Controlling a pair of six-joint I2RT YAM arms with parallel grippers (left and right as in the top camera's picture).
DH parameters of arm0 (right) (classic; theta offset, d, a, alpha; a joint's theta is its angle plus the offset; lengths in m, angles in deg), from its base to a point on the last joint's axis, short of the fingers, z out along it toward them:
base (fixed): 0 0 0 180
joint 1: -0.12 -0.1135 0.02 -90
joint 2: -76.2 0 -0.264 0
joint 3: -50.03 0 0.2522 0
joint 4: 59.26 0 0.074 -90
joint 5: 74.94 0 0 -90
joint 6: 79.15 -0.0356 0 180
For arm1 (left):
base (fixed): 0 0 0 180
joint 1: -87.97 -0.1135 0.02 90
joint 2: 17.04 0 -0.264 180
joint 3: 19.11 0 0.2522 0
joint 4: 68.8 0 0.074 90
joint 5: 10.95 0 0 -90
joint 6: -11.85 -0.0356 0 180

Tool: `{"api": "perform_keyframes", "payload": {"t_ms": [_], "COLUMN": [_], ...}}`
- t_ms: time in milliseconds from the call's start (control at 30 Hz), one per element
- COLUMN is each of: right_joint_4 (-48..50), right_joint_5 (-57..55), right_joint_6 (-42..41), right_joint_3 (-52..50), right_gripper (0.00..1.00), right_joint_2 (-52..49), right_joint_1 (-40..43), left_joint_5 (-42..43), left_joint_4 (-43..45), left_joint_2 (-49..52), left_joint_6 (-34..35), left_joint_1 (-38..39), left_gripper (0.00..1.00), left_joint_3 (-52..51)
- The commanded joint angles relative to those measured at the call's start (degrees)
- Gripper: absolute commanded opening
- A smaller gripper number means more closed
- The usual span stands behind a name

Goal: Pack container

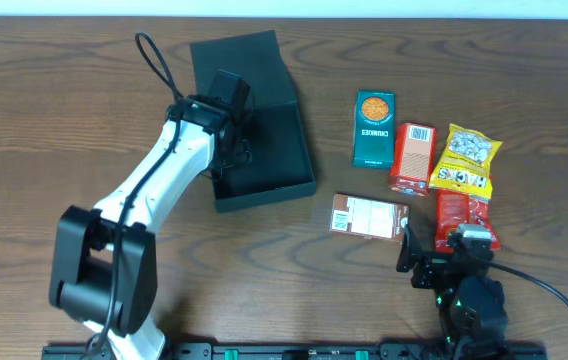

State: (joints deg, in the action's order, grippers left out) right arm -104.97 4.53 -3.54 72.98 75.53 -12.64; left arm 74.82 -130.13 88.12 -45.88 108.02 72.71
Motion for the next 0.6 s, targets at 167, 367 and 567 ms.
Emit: {"api": "perform_keyframes", "payload": {"t_ms": [167,367,567], "right_joint_4": [-0.15,-0.15,-0.15], "right_joint_5": [-0.59,-0.59,-0.59], "right_joint_6": [0.76,0.76,0.76], "right_joint_3": [-0.61,-0.61,-0.61], "right_gripper": [0.99,0.99,0.99], "right_joint_2": [0.35,0.35,0.35], "right_joint_1": [0.35,0.35,0.35], "left_joint_5": [-0.81,-0.81,-0.66], "left_joint_4": [0.28,3.74,7.21], "left_joint_2": [7.74,7.85,7.85], "left_joint_6": [-0.13,-5.77,-17.31], "left_joint_1": [-0.98,-1.68,-1.73], "left_gripper": [0.43,0.38,0.25], "left_joint_3": [-1.11,-1.09,-1.09]}}
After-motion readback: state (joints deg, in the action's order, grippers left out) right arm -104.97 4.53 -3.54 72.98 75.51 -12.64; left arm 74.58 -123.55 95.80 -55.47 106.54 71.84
